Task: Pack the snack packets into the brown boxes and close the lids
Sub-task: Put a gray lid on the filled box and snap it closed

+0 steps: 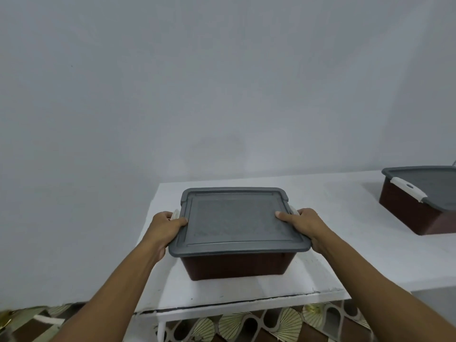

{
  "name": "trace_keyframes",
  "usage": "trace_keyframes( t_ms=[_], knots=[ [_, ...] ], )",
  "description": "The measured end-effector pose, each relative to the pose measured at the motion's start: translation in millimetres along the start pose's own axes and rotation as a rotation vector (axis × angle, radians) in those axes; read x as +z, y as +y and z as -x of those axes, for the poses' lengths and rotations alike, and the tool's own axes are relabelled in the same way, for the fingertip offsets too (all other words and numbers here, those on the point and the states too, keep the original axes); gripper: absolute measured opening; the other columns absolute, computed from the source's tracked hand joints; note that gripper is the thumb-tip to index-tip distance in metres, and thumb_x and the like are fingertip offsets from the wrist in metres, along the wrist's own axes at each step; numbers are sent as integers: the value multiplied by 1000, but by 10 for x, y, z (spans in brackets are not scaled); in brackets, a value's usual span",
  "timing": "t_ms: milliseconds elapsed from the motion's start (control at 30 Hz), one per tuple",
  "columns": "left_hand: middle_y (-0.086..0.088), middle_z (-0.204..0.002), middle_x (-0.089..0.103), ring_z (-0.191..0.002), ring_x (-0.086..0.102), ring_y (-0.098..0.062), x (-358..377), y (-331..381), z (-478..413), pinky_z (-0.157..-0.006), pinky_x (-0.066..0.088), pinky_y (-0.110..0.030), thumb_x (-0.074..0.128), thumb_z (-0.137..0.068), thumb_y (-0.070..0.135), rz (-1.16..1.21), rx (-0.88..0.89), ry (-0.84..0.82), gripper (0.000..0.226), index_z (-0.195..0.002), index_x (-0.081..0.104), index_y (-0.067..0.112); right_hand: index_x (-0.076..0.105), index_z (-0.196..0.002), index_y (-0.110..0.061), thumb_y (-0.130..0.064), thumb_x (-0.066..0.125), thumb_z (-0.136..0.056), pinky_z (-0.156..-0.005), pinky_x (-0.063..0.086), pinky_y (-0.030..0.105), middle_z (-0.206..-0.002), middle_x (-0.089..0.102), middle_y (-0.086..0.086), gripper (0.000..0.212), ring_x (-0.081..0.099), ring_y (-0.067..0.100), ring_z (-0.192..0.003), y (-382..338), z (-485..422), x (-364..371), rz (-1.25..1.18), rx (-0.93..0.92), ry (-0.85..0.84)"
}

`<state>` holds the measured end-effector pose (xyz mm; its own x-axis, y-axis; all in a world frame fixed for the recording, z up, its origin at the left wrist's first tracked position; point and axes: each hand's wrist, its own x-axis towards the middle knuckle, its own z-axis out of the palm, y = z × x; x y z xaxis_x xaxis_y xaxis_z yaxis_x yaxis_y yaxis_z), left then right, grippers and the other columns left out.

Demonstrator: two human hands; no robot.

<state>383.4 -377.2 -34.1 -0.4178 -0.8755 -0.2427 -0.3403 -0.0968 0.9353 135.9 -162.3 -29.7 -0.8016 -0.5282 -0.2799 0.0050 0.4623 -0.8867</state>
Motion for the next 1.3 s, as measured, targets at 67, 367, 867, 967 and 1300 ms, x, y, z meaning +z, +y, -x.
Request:
trace_keyframes(
  t_ms=[67, 367, 867, 967, 1300],
  knots=[
    [-17, -103, 63, -84, 64, -28, 72, 35, -22, -63, 53, -36, 65, -86, 9, -4, 9, 37, 25, -108, 55, 4, 56, -95, -4, -37, 82, -74, -53, 47, 29, -92, 65, 14, 47, 64, 24, -76, -33, -83, 0, -19, 3, 2],
    [-11, -125, 54, -110, 55, -24, 668, 215, -44, -88, 38, -24, 65, -89, 33, -411, 393, 75, 48, -131, 54, 13, 52, -104, -10, -55, 75, -74, -71, 46, 37, -100, 61, 11, 59, 56, 26, -85, -88, -438, -309, 401, -150, 255],
    [0, -145, 46, -131, 43, -18, 942, 124, -220, -103, 38, -31, 53, -91, 53, -537, 573, 167, 60, -140, 44, 19, 62, -80, -24, -56, 35, -95, -74, 43, 33, -83, 60, -13, 45, 56, 9, -75, 161, -481, -259, 600, -648, 401],
    [-2, -144, 48, -130, 45, -20, 1146, 245, -425, -103, 39, -32, 51, -93, 52, -540, 581, 173, 59, -140, 45, 18, 59, -68, -24, -51, 33, -95, -70, 44, 34, -70, 64, -5, 46, 58, 12, -65, 119, -766, -343, 594, -681, 500],
    [2, -109, 65, -94, 60, -18, 1759, 622, -1554, -81, 51, -34, 43, -97, 42, -619, 615, 198, 26, -110, 56, 23, 52, -65, -21, -40, 28, -86, -66, 36, 32, -61, 55, -8, 36, 51, 11, -58, -111, -2079, -515, 609, -697, 561]
  ],
)
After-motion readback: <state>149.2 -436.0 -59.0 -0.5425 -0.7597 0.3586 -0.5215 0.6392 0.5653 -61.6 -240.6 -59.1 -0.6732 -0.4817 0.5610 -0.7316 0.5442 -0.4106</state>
